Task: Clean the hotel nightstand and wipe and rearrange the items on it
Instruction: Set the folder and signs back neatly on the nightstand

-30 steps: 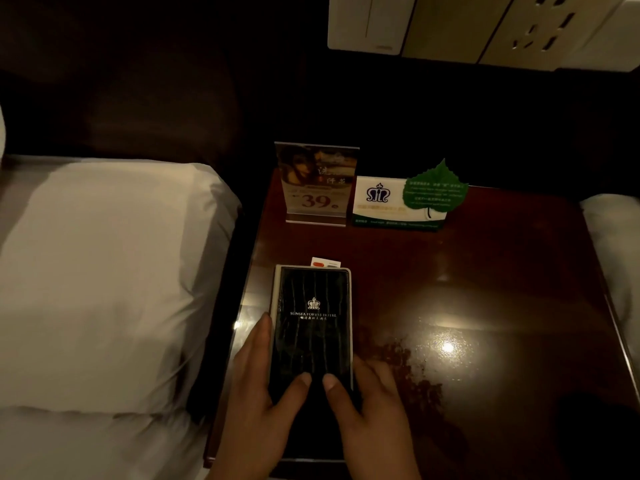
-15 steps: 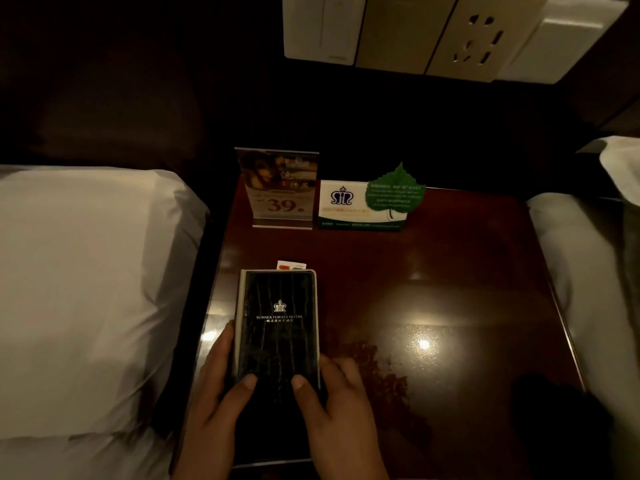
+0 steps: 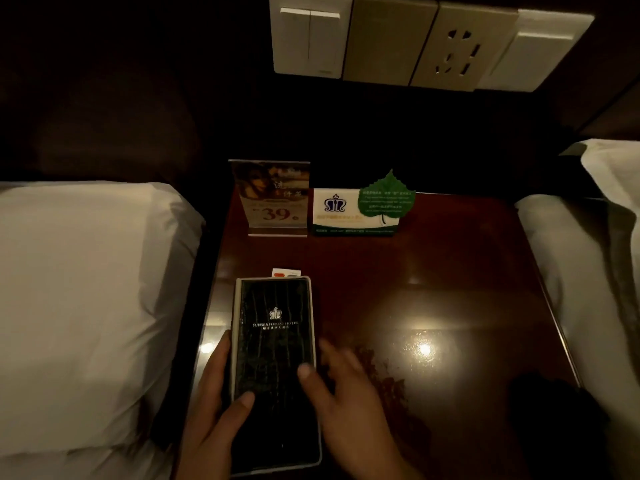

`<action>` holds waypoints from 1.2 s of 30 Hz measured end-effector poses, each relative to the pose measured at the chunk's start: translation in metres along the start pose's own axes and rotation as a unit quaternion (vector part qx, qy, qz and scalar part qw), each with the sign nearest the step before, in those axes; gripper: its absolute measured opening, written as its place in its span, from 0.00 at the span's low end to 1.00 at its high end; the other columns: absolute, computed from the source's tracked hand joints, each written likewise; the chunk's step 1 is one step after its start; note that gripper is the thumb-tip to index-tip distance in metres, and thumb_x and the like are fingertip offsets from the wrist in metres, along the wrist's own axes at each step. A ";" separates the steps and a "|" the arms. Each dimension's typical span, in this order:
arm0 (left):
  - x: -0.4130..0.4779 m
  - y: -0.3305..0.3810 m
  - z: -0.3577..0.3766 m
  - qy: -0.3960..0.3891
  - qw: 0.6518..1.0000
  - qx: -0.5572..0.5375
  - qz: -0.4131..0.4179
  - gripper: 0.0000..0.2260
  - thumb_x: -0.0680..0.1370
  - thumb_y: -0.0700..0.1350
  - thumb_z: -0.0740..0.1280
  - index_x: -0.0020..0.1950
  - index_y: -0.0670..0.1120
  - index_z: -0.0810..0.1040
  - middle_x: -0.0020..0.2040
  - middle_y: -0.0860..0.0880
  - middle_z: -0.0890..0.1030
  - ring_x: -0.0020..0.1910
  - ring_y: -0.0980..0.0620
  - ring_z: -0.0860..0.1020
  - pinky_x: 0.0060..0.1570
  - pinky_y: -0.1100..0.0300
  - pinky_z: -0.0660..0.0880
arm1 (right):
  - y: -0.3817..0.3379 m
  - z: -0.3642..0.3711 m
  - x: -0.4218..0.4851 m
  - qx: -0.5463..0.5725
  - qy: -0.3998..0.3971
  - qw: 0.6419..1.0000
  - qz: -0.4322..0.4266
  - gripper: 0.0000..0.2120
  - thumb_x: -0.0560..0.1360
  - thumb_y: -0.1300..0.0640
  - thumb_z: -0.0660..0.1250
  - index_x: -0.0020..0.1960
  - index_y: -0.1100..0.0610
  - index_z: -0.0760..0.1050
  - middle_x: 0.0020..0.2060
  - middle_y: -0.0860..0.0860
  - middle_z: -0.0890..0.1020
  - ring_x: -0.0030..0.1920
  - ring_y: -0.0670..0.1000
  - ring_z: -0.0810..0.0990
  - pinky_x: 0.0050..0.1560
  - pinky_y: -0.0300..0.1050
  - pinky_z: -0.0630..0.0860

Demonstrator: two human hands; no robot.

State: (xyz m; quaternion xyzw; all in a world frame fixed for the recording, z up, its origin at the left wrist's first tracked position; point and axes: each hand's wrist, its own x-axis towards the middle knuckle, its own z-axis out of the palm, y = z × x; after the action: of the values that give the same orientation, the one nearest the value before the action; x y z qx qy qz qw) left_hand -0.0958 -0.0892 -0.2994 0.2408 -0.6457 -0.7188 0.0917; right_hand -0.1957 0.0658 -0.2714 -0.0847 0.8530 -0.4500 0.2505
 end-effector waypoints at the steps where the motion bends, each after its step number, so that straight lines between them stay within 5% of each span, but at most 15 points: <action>1: 0.000 -0.001 0.001 0.005 1.000 0.002 -0.001 0.33 0.74 0.46 0.73 0.76 0.64 0.66 0.75 0.62 0.70 0.73 0.61 0.69 0.64 0.65 0.73 | -0.001 -0.005 0.011 0.006 0.016 1.000 -0.001 0.24 0.77 0.38 0.61 0.72 0.40 0.66 0.54 0.34 0.71 0.57 0.38 0.74 0.55 0.34 0.72; 4: 0.001 0.001 0.004 0.018 1.000 0.016 -0.001 0.31 0.76 0.46 0.72 0.75 0.67 0.66 0.74 0.64 0.71 0.71 0.64 0.70 0.63 0.58 0.70 | -0.021 -0.020 0.050 0.035 0.060 0.997 -0.014 0.23 0.78 0.43 0.63 0.71 0.49 0.70 0.54 0.41 0.75 0.56 0.44 0.77 0.57 0.45 0.76; 7: 0.003 0.004 0.006 0.030 0.999 0.001 -0.015 0.28 0.76 0.47 0.69 0.73 0.68 0.68 0.71 0.64 0.74 0.69 0.63 0.73 0.62 0.57 0.71 | -0.043 -0.021 0.082 0.015 0.027 0.999 -0.030 0.19 0.79 0.44 0.62 0.64 0.55 0.76 0.51 0.45 0.75 0.56 0.50 0.78 0.51 0.43 0.72; 11: 0.005 0.010 0.009 0.022 0.999 -0.016 -0.018 0.27 0.76 0.47 0.68 0.73 0.65 0.70 0.71 0.62 0.75 0.69 0.60 0.75 0.60 0.59 0.73 | -0.055 -0.021 0.105 -0.019 -0.024 1.000 -0.004 0.21 0.80 0.42 0.59 0.51 0.59 0.78 0.51 0.54 0.82 0.54 0.57 0.80 0.53 0.49 0.75; 14: 0.003 0.013 0.009 0.026 0.999 -0.020 -0.027 0.28 0.76 0.48 0.68 0.75 0.62 0.69 0.71 0.62 0.75 0.69 0.60 0.75 0.58 0.62 0.77 | -0.058 -0.021 0.109 -0.005 -0.012 1.000 0.005 0.23 0.80 0.44 0.60 0.49 0.63 0.80 0.46 0.59 0.84 0.47 0.57 0.82 0.50 0.53 0.78; 20: 0.003 0.011 0.004 0.021 0.999 -0.009 -0.039 0.27 0.80 0.44 0.67 0.76 0.62 0.66 0.75 0.60 0.71 0.72 0.59 0.71 0.67 0.54 0.72 | -0.055 -0.010 0.110 -0.018 -0.006 1.000 0.003 0.23 0.80 0.43 0.61 0.67 0.56 0.75 0.64 0.54 0.78 0.63 0.54 0.76 0.65 0.53 0.73; 30: 0.005 0.008 0.001 0.015 0.998 0.023 -0.058 0.29 0.73 0.60 0.66 0.73 0.72 0.64 0.75 0.65 0.68 0.73 0.63 0.68 0.72 0.48 0.70 | -0.042 -0.011 0.097 0.028 0.007 1.000 -0.003 0.26 0.80 0.43 0.61 0.75 0.53 0.66 0.71 0.52 0.72 0.71 0.53 0.70 0.71 0.55 0.67; 34: 0.003 0.009 0.005 0.022 0.998 0.036 -0.054 0.30 0.71 0.63 0.66 0.73 0.73 0.63 0.75 0.65 0.67 0.72 0.64 0.69 0.72 0.49 0.70 | -0.035 -0.007 0.089 0.056 0.020 0.998 0.003 0.22 0.80 0.44 0.61 0.70 0.53 0.72 0.65 0.51 0.77 0.66 0.52 0.75 0.67 0.55 0.71; 36: 0.004 0.010 0.006 0.027 0.998 0.039 -0.052 0.30 0.71 0.62 0.66 0.73 0.72 0.64 0.75 0.64 0.67 0.73 0.64 0.68 0.72 0.48 0.69 | -0.041 -0.007 0.097 0.051 0.028 0.998 0.011 0.16 0.79 0.42 0.61 0.58 0.52 0.77 0.56 0.50 0.81 0.58 0.52 0.79 0.59 0.53 0.75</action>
State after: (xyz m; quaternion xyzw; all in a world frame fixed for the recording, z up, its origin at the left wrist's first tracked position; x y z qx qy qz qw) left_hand -0.1036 -0.0872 -0.2902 0.2967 -0.6573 -0.6899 0.0624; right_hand -0.2856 0.0110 -0.2685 -0.0498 0.8363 -0.4928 0.2352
